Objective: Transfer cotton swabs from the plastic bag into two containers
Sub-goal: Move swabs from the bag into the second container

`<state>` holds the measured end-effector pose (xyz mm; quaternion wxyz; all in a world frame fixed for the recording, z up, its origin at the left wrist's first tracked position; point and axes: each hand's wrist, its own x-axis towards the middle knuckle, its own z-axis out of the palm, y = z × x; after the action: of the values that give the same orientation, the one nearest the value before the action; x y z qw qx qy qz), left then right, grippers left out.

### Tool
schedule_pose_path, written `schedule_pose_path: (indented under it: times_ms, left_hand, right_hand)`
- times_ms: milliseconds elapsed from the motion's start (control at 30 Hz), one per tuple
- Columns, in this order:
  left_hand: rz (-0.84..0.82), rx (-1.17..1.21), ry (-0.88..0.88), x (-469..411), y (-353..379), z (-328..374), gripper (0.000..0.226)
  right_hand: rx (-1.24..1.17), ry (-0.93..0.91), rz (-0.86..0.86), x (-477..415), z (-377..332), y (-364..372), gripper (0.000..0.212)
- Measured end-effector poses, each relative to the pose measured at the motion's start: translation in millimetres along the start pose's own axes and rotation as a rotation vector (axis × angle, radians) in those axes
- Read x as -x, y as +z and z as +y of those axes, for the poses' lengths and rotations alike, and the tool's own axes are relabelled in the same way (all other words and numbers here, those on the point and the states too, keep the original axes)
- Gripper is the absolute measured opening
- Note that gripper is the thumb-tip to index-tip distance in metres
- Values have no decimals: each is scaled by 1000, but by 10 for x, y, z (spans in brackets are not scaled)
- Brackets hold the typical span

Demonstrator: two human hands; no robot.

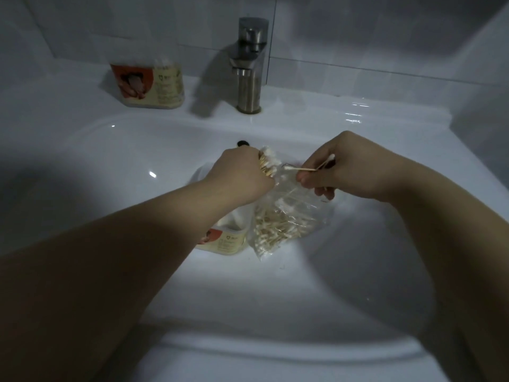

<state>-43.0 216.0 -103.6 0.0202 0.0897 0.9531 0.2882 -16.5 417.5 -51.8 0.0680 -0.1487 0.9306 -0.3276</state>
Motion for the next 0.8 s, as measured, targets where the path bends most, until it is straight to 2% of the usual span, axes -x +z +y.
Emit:
schedule_pose_path:
  times_ms: [167,267,433,500,633,700,800]
  left_hand:
    - [-35,20,-30,-12,30,-38,24]
    - [51,42,-4,-25,15,-18,32]
    - [236,277,-28,-30,-37,-1,20]
    - [216,347,53,-4,-40,36,19]
    - [49,312,267,88,8,143,17]
    - [37,302,299,110,26,178,18]
    - [47,372,298,102,9,195,17]
  right_hand:
    - [-49,-12,141,-28,32,-21,8]
    - [-83,4,189,-54,58,-7,7]
    - [-92,35,221,-71,118,-31,8]
    - [-124,32,214,-75,102,-12,8]
    - [-294,19,201,-92,56,58,12]
    - [-352,29,202,-96,55,87,17]
    - [-418,55,224,-114,55,106,13]
